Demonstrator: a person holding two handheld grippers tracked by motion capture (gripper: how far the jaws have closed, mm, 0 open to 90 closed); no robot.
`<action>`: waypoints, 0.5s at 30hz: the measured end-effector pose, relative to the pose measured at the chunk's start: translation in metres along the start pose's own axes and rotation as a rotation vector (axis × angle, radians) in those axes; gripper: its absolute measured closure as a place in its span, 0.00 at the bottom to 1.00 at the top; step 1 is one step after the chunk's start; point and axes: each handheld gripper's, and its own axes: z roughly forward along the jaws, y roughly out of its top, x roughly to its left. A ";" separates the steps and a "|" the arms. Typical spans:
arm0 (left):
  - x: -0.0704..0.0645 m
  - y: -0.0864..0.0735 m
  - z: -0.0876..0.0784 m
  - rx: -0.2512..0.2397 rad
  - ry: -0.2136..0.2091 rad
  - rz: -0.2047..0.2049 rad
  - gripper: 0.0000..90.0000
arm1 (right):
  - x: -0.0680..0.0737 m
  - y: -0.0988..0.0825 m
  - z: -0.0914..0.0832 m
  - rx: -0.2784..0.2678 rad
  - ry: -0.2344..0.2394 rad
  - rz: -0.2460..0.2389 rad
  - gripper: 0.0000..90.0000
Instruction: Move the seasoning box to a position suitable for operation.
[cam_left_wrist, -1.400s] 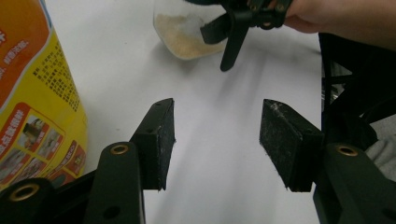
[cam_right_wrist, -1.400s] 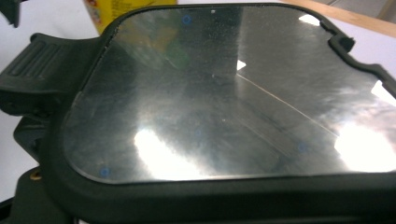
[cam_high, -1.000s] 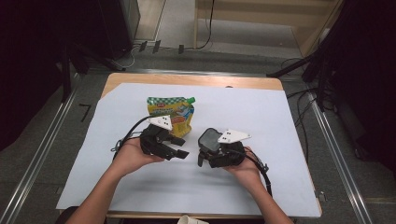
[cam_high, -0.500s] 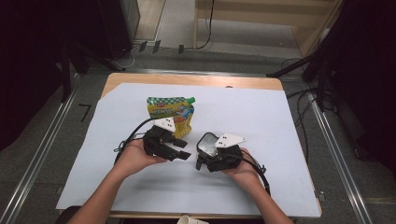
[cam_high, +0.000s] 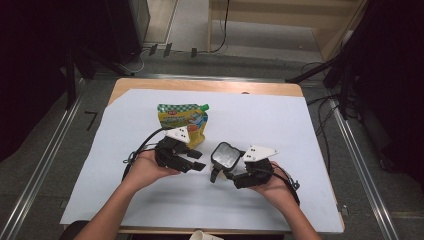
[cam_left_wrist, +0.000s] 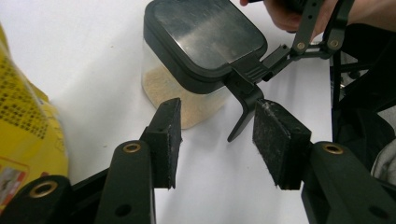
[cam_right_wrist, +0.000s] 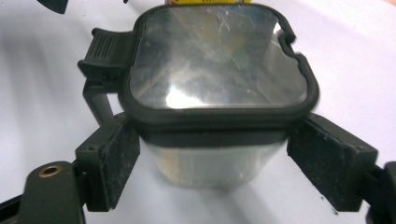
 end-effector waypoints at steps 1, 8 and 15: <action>0.000 0.000 0.000 0.000 0.000 0.000 0.60 | 0.000 0.000 0.000 0.000 0.000 0.000 0.21; 0.002 -0.004 0.007 0.013 -0.007 -0.017 0.67 | -0.003 -0.007 -0.021 0.018 -0.010 0.025 0.40; 0.002 -0.007 0.014 0.015 -0.023 -0.027 0.93 | -0.010 -0.006 -0.029 0.010 0.003 0.143 0.76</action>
